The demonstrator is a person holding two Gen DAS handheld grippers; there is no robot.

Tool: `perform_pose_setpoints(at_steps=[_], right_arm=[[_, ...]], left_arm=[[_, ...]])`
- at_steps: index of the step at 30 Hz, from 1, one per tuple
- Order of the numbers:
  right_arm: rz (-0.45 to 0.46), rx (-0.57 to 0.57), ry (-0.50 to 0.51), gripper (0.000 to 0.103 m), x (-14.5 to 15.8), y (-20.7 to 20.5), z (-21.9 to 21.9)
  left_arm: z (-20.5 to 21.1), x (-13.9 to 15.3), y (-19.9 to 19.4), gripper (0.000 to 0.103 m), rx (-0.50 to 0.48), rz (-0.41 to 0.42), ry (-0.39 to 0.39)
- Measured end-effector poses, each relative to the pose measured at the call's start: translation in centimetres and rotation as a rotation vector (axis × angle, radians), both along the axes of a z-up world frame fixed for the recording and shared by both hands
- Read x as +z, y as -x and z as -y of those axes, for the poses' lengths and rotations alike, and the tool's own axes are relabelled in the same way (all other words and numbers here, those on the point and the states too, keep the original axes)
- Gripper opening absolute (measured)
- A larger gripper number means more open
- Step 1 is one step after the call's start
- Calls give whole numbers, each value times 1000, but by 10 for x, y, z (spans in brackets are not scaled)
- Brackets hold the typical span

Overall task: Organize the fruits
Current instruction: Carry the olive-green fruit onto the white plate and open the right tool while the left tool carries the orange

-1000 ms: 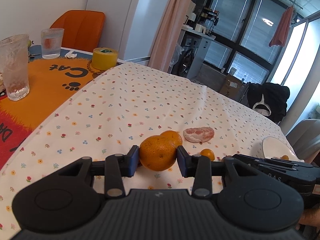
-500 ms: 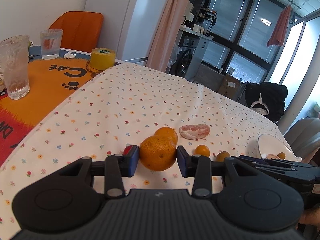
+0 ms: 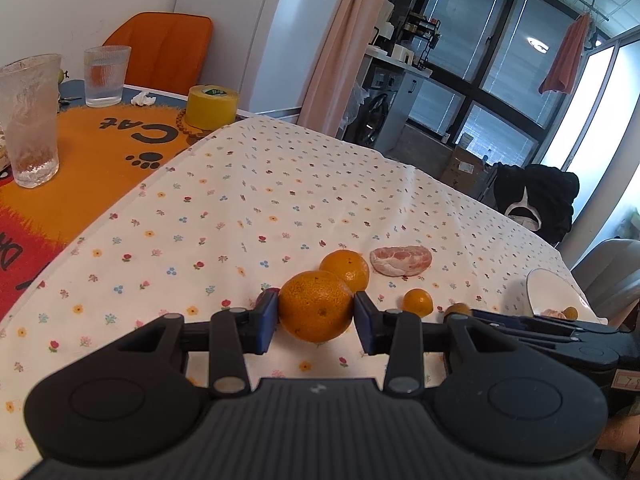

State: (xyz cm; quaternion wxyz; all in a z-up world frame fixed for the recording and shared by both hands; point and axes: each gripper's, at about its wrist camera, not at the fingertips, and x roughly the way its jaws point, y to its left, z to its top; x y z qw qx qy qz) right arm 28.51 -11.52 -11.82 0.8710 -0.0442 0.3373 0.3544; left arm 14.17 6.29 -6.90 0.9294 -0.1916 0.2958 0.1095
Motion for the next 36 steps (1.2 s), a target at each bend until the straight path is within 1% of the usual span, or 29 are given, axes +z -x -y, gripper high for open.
perform_pose_setpoints(at_steps=[9,21,36], right_arm=[[32,-21,-28,23,16,6,18],[73,-63,-52,23,34,13,47],[108,-143,-69,23,45,22,92]], left_arm=[[11,5,-4,39,-25,11,-5],[34,20,-8,39,-74,52,-22],[67,33,-14,39,-146,87,-35]])
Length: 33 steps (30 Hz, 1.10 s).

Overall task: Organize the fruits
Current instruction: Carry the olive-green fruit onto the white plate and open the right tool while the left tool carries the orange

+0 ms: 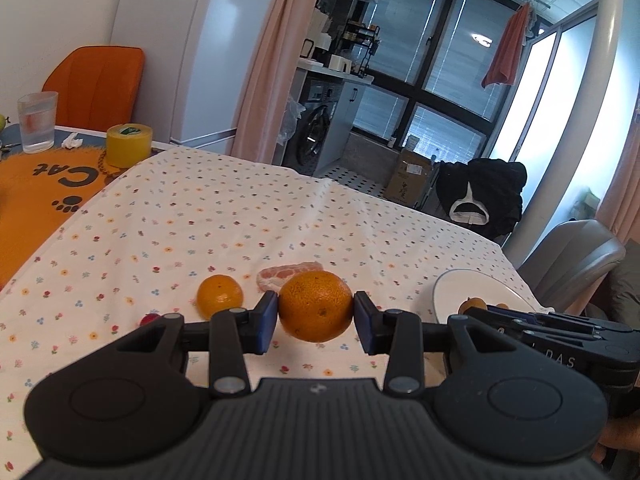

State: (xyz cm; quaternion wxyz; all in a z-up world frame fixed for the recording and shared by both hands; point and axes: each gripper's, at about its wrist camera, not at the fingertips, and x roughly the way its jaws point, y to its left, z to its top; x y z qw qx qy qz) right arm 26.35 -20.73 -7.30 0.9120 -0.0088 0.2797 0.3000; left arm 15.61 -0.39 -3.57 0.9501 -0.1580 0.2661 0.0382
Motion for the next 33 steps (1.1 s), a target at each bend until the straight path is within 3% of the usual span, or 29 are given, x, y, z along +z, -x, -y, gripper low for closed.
perform_pose_setpoints(at_steps=[33], right_arm=[[2,-222,-71,23,-13,5,107]], left_arm=[[83,1,-39,39,-208,14,-20]])
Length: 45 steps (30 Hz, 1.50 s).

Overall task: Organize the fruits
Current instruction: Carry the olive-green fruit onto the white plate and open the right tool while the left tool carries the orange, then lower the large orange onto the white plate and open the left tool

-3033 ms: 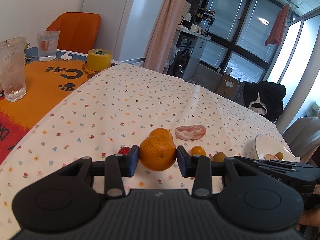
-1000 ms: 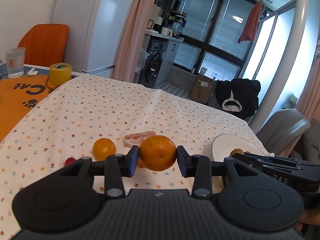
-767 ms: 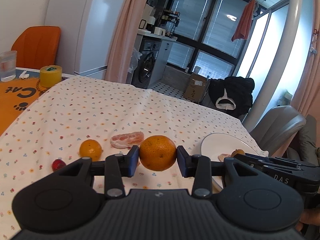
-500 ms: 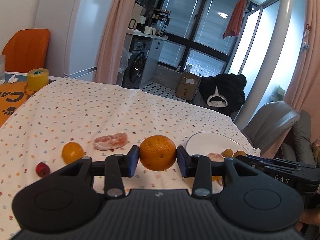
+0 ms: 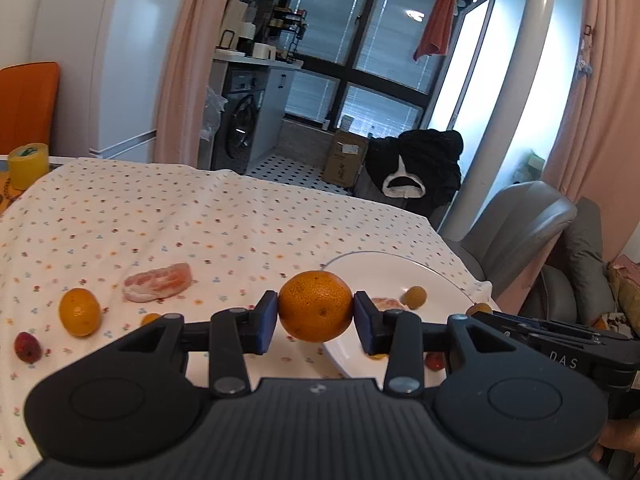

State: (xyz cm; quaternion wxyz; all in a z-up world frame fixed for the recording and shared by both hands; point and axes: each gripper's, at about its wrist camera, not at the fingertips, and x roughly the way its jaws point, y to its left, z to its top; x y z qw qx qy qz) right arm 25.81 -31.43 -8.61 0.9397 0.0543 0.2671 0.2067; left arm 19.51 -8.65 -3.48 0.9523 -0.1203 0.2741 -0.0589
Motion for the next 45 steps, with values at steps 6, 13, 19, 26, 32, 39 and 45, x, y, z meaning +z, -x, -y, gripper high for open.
perform_pose_setpoints(at_steps=[6,13,19,26,32,39,45], right_arm=[[-19,-23,-6,23,-7,-3,12],[-37,-45,-18,31,-14,-4,23],[-39,-64,-36,49,-17,-3,30],[0,-80,4,71,-17,2,22],[1,-86,-4,91,-16,4,17],[-4,-49,1,94,-14,7,3],[-18,-22,-8,102,-11,9,-9]], left_arm=[[20,-6,-9,39,-45,-15,-4],[36,-16,-17,40,-79,-44,-8],[44,-17,-17,43,-104,-37,-34],[34,-13,-15,50,-62,-38,-38],[19,-11,-7,73,5,-36,-52],[-6,-10,2,80,76,-48,-36],[-23,-9,12,81,102,-54,-30]])
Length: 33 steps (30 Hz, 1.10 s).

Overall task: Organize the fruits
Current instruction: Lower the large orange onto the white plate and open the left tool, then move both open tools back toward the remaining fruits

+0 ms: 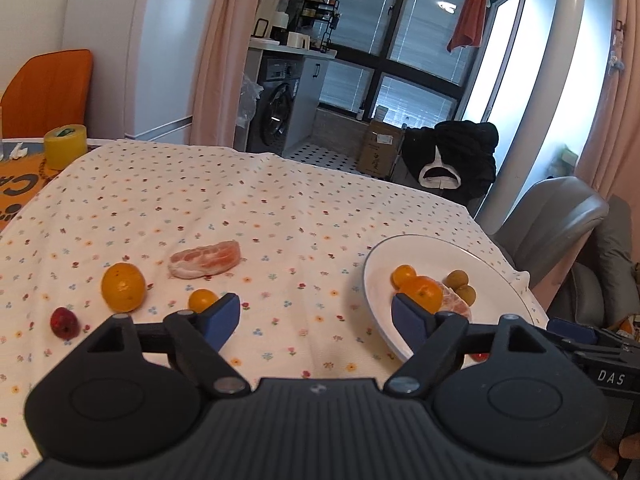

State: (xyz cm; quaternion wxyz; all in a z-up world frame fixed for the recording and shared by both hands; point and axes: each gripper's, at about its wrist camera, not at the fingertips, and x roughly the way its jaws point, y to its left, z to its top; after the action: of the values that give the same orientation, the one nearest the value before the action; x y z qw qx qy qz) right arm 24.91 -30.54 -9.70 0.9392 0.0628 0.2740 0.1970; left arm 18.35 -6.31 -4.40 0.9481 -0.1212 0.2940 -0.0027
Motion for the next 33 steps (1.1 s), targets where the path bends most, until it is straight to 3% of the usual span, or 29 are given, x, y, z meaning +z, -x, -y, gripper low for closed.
perform_pose_setpoints(at_steps=[5,25,33], right_arm=[[-1,29,5,103,2,2,-14],[-5,161,1,103,12,9,-71],[-6,212,6,103,15,10,-95]], left_arm=[[-11,4,13,81,2,43,-8],[-74,14,50,70,120,63,19],[-100,20,63,72,165,66,25]])
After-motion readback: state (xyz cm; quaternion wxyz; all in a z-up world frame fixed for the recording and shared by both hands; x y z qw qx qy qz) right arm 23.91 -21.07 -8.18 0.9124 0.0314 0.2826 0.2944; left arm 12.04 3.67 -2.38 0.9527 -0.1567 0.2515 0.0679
